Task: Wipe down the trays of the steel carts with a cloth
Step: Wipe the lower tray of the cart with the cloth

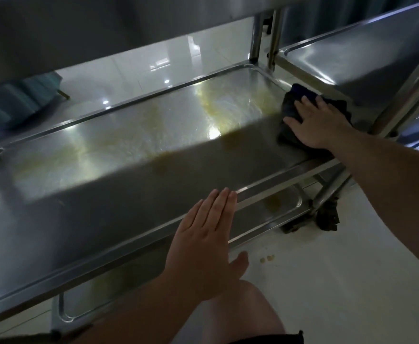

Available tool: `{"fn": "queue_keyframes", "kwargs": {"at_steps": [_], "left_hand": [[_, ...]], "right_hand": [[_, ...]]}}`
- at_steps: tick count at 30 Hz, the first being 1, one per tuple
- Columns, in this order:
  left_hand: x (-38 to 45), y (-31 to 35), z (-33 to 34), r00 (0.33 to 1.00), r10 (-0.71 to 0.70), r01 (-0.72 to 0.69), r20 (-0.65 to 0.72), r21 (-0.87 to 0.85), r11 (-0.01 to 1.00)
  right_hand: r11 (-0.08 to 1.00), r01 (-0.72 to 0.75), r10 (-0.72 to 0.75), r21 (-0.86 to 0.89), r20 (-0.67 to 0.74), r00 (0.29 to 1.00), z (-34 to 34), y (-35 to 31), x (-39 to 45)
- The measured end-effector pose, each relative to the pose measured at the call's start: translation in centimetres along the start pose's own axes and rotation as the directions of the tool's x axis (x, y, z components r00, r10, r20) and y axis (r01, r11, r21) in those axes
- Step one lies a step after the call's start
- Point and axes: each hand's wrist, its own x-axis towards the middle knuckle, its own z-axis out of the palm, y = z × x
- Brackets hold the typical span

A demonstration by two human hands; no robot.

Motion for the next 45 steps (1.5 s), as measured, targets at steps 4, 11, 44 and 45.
{"fn": "queue_keyframes", "kwargs": {"at_steps": [4, 11, 44, 45], "left_hand": [[0.0, 0.0, 0.2, 1.0, -0.012, 0.013, -0.011, 0.018, 1.0], [0.0, -0.1, -0.1, 0.999, -0.021, 0.02, 0.039, 0.046, 0.999], [0.4, -0.3, -1.4, 0.994, -0.007, 0.01, 0.105, -0.035, 0.999], [0.6, -0.3, -2.0, 0.992, -0.01, 0.02, 0.122, -0.08, 0.997]], "right_hand": [[0.996, 0.084, -0.082, 0.039, -0.043, 0.996, -0.2, -5.4, 0.5], [0.785, 0.616, -0.619, 0.065, 0.067, 0.783, 2.4, -13.3, -6.2], [0.997, 0.048, -0.048, 0.056, 0.003, 0.999, 0.3, -7.9, -3.3], [0.988, 0.145, -0.145, 0.054, 0.007, 0.989, 0.6, -10.3, -4.1]]}}
